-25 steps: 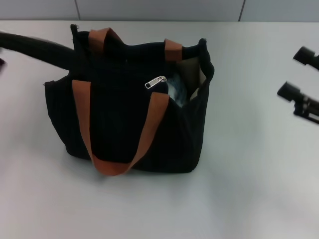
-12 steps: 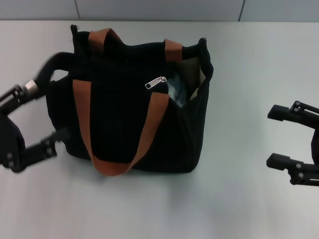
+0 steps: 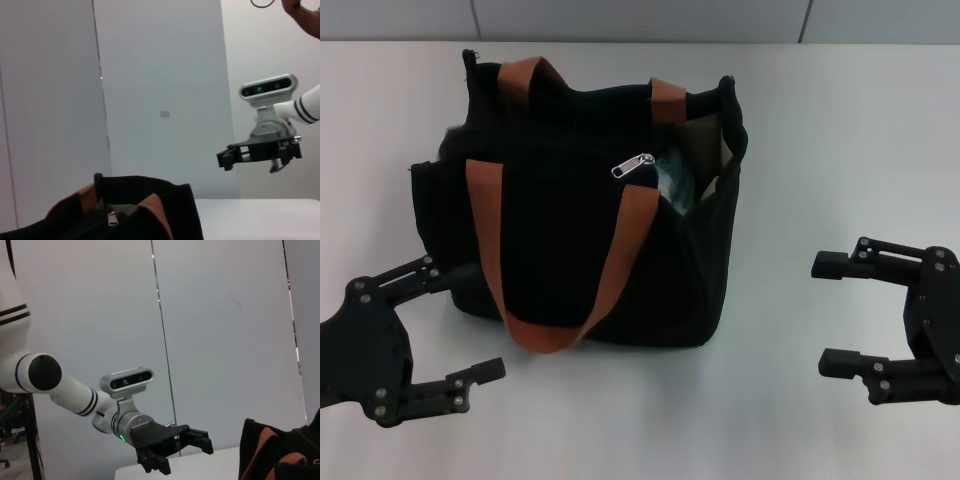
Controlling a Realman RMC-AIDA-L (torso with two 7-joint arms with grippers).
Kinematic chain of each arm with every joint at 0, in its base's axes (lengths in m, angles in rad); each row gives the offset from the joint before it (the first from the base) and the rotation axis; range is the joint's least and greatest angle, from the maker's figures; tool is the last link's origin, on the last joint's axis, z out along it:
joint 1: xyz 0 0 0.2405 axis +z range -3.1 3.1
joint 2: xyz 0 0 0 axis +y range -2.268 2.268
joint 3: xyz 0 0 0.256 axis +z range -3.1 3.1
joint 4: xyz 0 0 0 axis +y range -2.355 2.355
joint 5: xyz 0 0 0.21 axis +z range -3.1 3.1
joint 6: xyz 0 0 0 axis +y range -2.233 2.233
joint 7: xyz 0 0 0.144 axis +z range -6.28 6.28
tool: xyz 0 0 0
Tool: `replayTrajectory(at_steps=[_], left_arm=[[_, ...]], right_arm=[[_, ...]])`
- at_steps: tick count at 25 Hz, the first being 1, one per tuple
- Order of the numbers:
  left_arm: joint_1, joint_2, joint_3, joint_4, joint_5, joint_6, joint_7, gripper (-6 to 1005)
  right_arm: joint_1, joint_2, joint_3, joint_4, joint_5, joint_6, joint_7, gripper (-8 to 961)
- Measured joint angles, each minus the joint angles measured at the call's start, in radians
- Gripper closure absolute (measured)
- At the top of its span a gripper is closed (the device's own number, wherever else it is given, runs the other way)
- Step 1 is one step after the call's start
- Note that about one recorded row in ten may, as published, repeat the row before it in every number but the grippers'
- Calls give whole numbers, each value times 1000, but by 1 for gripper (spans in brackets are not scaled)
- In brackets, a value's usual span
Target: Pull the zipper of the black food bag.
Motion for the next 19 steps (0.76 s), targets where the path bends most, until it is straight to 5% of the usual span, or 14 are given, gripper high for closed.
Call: replayTrajectory(at_steps=[19], left_arm=[[-8,-9,6,-6,5,2,6,177]], right_arm=[[2,3,7,-3,-1,3,2,137]])
